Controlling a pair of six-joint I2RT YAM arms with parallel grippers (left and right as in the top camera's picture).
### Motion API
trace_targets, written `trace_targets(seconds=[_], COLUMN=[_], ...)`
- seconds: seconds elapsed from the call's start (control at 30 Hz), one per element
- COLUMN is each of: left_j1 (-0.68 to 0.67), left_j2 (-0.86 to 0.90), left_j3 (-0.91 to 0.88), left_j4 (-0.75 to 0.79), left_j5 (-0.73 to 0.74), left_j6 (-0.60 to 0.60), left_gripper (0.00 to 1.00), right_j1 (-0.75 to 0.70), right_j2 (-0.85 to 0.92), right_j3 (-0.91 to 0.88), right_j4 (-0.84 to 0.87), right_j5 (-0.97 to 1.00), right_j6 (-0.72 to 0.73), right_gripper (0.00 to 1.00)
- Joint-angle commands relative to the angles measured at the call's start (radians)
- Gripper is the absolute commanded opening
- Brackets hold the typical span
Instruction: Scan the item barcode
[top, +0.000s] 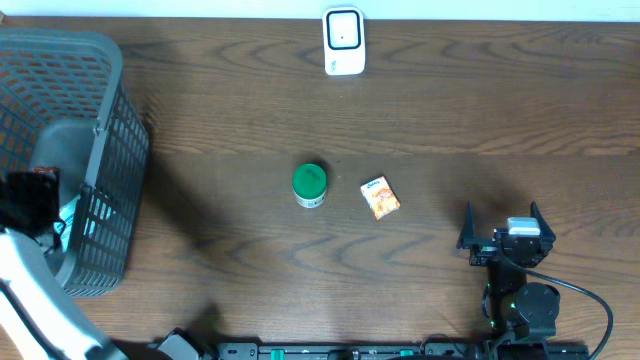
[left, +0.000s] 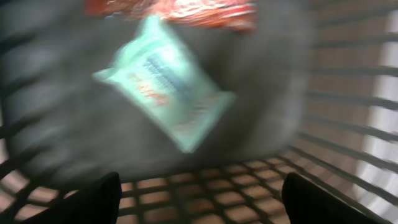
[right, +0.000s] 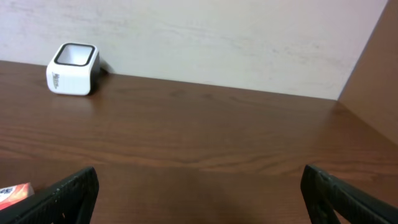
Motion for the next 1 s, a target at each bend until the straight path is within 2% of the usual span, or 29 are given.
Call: trace_targets(seconds=[0.0, 0.2, 0.37, 0.57, 0.7, 0.97], left_j1=[-0.003, -0.003, -0.003, -0.003, -0.003, -0.003], left_j2=[0.058, 0.109, 0.109, 0.113, 0.129, 0.230], left_j3=[0.001, -0.042, -0.090, -0.178, -0.233, -0.272], left_j4=[-0.048, -0.058, -0.032, 0.101, 0.191, 0.305], left_j5=[-0.135, -0.198, -0.307, -0.296, -0.290, -0.219], left_j6=[-0.108, -0.180, -0.235, -0.235, -0.235, -0.235], left_gripper=[0.86, 0.86, 0.88, 0.88, 0.92, 0.93], right_j1=[-0.010, -0.010, -0.010, -0.010, -0.010, -0.010], right_j2=[-0.004, -0.004, -0.004, -0.004, -0.004, -0.004], right_j3=[-0.001, -0.001, -0.001, -0.001, -0.001, -0.001], right_j4=[-0.004, -0.004, -0.004, -0.004, -0.004, -0.004], right_j5=[0.009, 0.009, 0.009, 0.009, 0.009, 0.009], right_j6=[0.011, 0.011, 0.011, 0.011, 0.011, 0.011], right_gripper=[0.99, 0.99, 0.99, 0.99, 0.99, 0.99])
